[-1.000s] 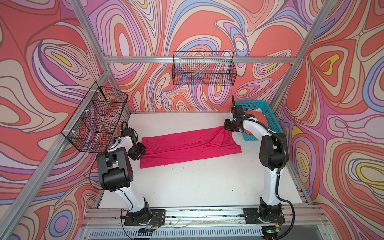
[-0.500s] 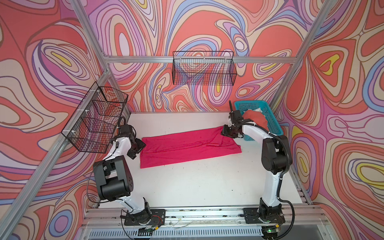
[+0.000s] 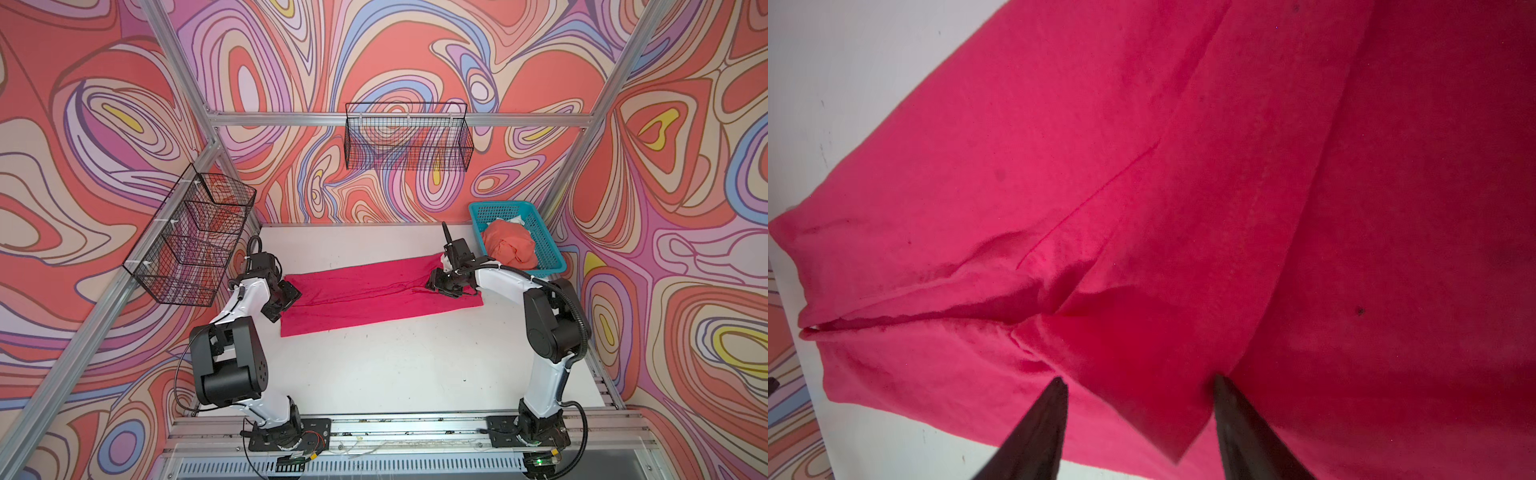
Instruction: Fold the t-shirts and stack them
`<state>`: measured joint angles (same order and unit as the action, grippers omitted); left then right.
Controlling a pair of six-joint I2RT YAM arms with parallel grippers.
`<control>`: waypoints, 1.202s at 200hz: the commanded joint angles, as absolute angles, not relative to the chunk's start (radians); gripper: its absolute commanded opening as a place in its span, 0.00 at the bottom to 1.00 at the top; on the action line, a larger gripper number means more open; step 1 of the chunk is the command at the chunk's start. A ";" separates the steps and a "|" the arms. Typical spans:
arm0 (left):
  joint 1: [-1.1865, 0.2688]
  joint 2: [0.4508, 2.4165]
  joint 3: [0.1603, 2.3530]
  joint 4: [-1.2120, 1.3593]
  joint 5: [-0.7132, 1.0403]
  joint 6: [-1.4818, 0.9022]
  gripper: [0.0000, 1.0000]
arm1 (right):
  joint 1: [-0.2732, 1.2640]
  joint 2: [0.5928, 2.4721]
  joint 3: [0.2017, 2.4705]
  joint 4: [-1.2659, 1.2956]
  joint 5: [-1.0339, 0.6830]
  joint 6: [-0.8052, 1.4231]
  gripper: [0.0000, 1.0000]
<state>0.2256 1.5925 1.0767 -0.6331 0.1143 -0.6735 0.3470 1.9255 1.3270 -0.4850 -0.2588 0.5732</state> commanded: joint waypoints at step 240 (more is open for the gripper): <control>0.223 1.594 1.059 -0.653 0.110 -0.670 0.73 | 0.402 2.228 1.770 -0.589 -0.246 0.466 0.00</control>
